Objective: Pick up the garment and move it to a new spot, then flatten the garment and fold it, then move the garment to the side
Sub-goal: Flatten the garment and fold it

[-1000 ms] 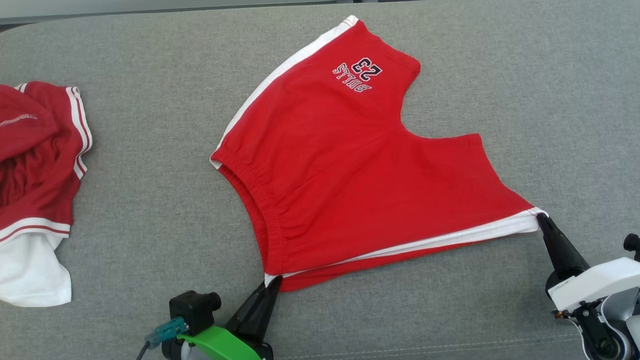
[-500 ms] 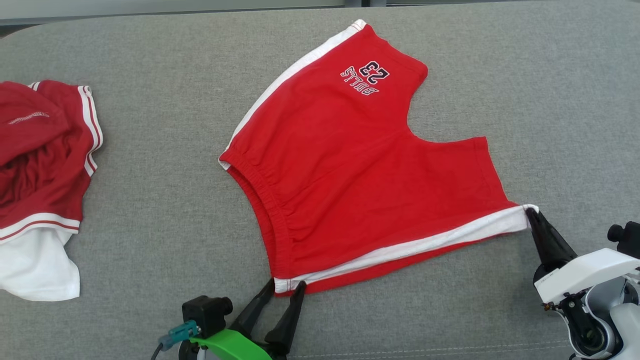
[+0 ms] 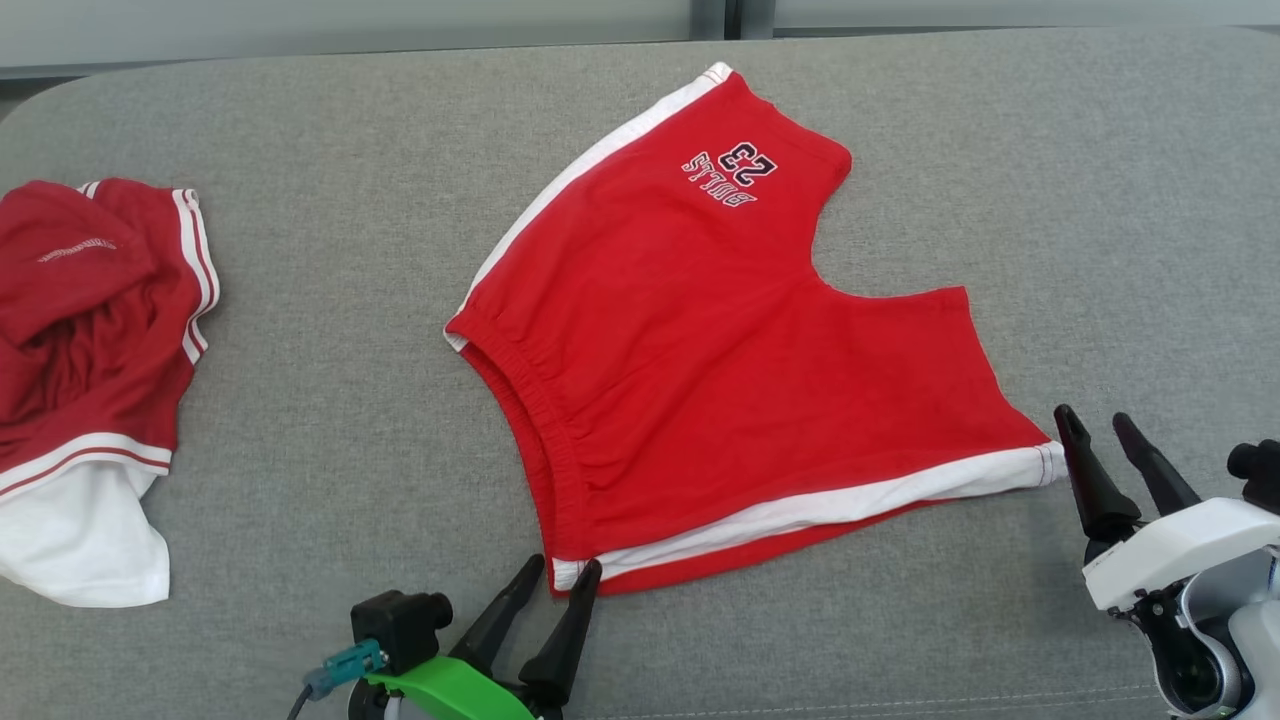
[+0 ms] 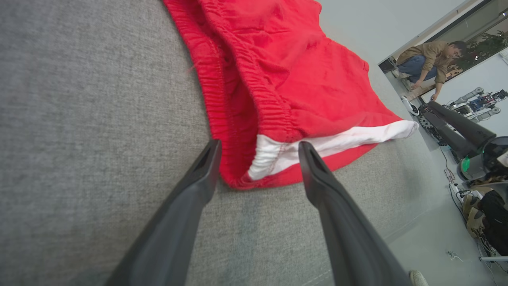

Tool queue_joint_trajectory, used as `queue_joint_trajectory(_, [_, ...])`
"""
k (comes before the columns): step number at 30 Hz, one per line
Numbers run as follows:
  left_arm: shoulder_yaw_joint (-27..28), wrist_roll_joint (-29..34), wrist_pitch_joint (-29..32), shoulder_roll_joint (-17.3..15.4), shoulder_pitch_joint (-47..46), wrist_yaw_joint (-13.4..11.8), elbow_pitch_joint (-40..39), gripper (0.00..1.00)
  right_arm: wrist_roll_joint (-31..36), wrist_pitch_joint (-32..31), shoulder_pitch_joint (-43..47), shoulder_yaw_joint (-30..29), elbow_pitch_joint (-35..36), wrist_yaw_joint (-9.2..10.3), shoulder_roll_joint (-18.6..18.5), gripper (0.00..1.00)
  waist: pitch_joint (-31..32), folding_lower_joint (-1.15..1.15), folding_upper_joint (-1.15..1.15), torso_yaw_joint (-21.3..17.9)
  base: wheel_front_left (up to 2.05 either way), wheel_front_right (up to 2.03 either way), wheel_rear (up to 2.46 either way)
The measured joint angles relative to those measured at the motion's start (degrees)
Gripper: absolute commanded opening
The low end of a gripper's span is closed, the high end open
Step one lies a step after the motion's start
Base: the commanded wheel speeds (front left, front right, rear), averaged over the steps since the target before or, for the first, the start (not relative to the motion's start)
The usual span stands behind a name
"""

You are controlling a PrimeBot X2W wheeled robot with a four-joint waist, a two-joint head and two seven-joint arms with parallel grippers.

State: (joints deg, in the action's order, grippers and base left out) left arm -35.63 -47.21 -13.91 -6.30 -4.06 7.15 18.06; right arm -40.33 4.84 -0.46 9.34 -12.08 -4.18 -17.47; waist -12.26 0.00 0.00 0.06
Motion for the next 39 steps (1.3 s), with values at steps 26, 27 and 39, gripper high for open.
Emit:
queue_joint_trajectory(26, [17.24, 8.68, -0.49, -6.28, 4.19, -3.15, -7.05, 1.0, 21.73, 9.25, 6.62, 3.24, 5.87, 8.92, -2.12, 1.0, 8.4, 0.0, 0.0, 1.42, 0.0, 0.0, 0.0])
queue_joint_trajectory(27, [17.86, 8.75, -0.49, -6.35, 4.44, -3.21, -7.44, 1.0, 21.95, 9.25, 6.94, 3.45, 5.86, 8.95, -1.96, 1.0, 8.55, 0.0, 0.0, 1.63, 0.0, 0.0, 0.0])
queue_joint_trajectory(39, [23.62, 10.65, -0.49, -7.08, 8.14, -3.71, -9.58, 1.0, 23.42, 9.33, 7.16, 3.96, 5.52, 9.84, -0.07, 1.0, 9.54, 0.0, 0.0, 2.66, 0.0, 0.0, 0.0])
